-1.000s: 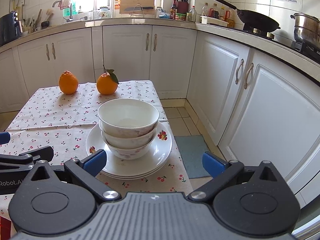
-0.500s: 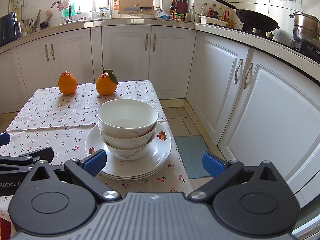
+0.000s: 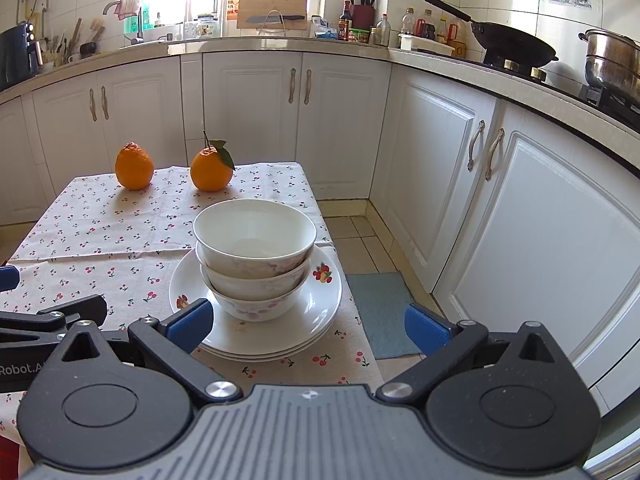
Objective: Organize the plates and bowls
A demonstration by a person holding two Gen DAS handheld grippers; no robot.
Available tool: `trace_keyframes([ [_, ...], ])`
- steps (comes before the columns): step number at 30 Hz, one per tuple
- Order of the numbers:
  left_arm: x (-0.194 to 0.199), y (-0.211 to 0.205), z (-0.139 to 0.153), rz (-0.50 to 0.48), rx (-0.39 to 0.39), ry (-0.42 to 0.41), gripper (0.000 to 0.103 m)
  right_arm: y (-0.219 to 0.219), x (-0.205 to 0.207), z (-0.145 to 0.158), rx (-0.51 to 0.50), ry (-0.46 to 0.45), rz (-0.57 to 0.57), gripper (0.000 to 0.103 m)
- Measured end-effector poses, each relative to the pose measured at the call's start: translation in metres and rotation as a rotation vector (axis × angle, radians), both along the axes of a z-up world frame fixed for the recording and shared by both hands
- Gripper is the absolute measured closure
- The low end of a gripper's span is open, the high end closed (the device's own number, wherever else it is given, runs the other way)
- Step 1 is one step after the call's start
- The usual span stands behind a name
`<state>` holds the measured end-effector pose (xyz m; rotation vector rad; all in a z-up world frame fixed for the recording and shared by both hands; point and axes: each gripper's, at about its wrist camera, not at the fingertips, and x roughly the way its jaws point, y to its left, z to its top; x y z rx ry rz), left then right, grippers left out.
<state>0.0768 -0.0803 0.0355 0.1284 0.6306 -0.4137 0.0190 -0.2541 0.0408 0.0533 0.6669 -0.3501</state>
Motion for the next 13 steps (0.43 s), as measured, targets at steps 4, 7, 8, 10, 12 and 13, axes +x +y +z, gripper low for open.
trace_keyframes([
  [4,0.0004,0.0001,-0.0009,-0.001,-0.002,0.002,0.001,0.0002,0.0003,0.0001,-0.001,0.001,0.000,0.000],
  [7,0.0012,0.0003,-0.0017,0.000,-0.003,0.006,0.001,0.0005,0.0008,-0.0001,-0.004,0.003,-0.002,0.000],
  [8,0.0020,0.0008,-0.0019,-0.001,-0.004,0.008,0.001,0.0010,0.0010,0.0001,-0.006,0.004,-0.002,0.000],
  [10,0.0022,0.0009,-0.0017,-0.001,-0.005,0.007,0.001,0.0011,0.0012,0.0002,-0.007,0.004,-0.001,0.000],
  [12,0.0026,0.0013,-0.0018,-0.001,-0.005,0.005,0.001,0.0012,0.0013,0.0004,-0.007,0.003,-0.002,0.000],
  [13,0.0029,0.0013,-0.0020,-0.002,-0.005,0.006,0.001,0.0013,0.0013,0.0004,-0.007,0.003,-0.001,0.000],
])
